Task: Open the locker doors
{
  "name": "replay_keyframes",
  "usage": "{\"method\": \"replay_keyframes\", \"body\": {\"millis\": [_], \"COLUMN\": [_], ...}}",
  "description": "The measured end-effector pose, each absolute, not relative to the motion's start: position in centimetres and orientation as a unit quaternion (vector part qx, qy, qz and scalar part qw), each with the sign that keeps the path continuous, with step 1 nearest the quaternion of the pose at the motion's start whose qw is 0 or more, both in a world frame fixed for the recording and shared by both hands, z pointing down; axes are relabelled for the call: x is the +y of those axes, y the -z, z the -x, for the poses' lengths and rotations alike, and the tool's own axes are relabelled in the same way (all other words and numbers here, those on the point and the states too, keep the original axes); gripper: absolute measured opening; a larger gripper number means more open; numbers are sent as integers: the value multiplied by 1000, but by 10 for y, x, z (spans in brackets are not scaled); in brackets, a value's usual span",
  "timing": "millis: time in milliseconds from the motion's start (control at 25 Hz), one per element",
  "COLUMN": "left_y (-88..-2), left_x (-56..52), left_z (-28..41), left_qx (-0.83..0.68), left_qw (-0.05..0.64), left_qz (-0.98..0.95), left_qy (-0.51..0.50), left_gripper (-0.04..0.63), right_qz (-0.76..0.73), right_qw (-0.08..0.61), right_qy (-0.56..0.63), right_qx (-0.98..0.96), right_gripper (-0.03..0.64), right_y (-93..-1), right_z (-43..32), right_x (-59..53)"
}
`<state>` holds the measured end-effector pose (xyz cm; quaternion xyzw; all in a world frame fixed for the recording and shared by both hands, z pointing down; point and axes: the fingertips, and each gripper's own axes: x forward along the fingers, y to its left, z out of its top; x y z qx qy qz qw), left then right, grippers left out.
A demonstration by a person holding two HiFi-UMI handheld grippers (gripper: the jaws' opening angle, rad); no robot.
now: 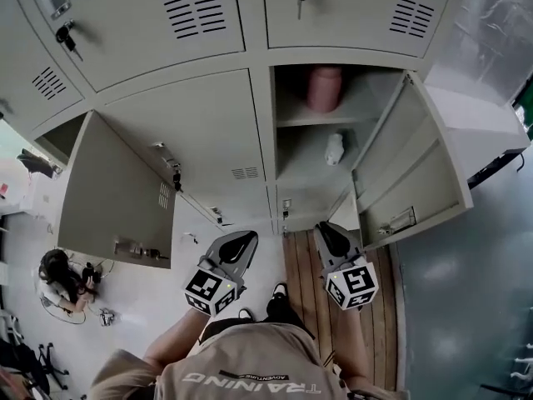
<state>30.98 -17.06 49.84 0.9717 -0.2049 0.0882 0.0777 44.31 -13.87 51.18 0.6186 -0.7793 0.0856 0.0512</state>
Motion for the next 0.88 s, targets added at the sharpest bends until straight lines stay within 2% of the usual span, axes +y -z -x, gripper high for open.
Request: {"method": "replay_keyframes", "body": {"millis": [440, 680, 880], "left_y": [-489, -496, -507], "left_x": [-117, -81, -67], "left_z": [-187, -125, -100], "left_qx": [-244, -255, -267], "left_qw": [78, 95, 106], "left_qz": [-965, -961, -957], "left_qy": [-66, -48, -37], "left_gripper": [6, 6, 6], "right_qz": [-581, -566, -557], "right_qw": [43, 72, 89], "right_qy": [-74, -74, -68], "right_qx": [-810, -818, -823], "right_gripper": [26, 26, 26], "right_y": [-484, -488, -486], "right_z": [-310, -235, -201], "right_x": [-96, -50, -27]}}
